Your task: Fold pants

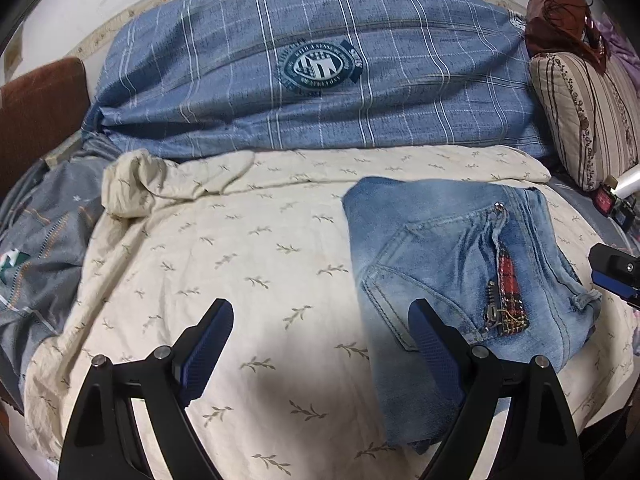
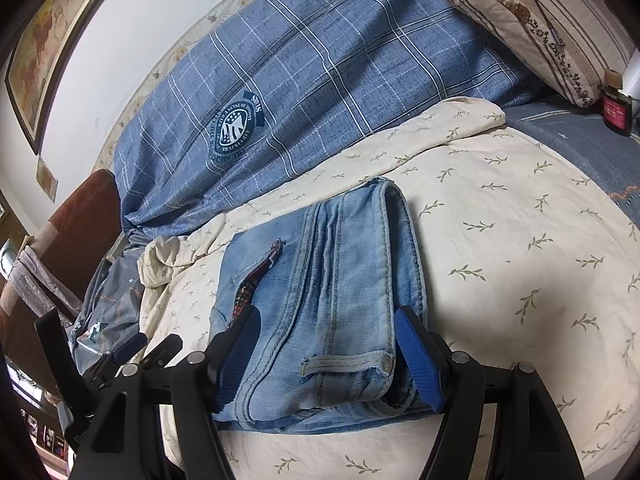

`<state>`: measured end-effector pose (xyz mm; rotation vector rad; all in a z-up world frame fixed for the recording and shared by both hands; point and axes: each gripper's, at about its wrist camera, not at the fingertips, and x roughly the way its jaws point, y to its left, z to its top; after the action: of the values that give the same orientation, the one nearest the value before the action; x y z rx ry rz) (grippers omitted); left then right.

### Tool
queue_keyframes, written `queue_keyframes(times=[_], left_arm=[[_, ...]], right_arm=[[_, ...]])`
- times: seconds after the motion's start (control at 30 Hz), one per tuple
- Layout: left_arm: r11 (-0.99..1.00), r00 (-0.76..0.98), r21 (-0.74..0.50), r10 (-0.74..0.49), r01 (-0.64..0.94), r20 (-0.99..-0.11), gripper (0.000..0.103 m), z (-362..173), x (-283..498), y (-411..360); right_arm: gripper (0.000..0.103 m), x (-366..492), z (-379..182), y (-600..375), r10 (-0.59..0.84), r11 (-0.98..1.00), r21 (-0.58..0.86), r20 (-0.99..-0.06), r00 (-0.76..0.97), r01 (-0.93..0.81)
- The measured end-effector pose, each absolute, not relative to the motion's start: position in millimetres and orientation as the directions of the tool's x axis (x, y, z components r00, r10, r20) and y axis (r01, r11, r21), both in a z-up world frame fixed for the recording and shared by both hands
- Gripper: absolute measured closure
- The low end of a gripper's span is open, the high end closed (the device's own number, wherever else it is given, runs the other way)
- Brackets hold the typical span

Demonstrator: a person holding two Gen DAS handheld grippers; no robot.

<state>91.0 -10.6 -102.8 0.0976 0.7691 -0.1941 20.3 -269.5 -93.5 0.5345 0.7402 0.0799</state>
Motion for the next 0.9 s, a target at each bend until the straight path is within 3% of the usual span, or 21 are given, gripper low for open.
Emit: queue_keyframes(times=[0.23,0.4,0.53,0.9], left_arm=[[0.966,0.58,-0.135,-0.241,0.22,-0.778,0.014,-117.2,107.2,0.1],[0.918,0.486,-0.246,-0.376,0.311,-0.789,0.014,-120.6,117.9,-3.5],[0.892,0.421,-0.351,-0.445,0.284,-0.791,0.014,-128.7,133.3,6.1],[0.858,0.352,-0.415,-0.505,0.303,-0.788,0.014,-137.7,158.3,8.1]], right_arm=[[0.03,23.5,-100.4,-296.5,0.256,0.825,0.537,-0.629,0.734,0.172],[0.03,35.4,-117.1,-319.4,0.368,0.746,0.641,-0.624,0.69,0.182],[0.03,42.3,-126.9,-327.7,0.395,0.723,0.661,-0.636,0.663,0.202],[0.03,50.8,-136.9,-344.2,0.439,0.689,0.691,-0.639,0.631,0.22]])
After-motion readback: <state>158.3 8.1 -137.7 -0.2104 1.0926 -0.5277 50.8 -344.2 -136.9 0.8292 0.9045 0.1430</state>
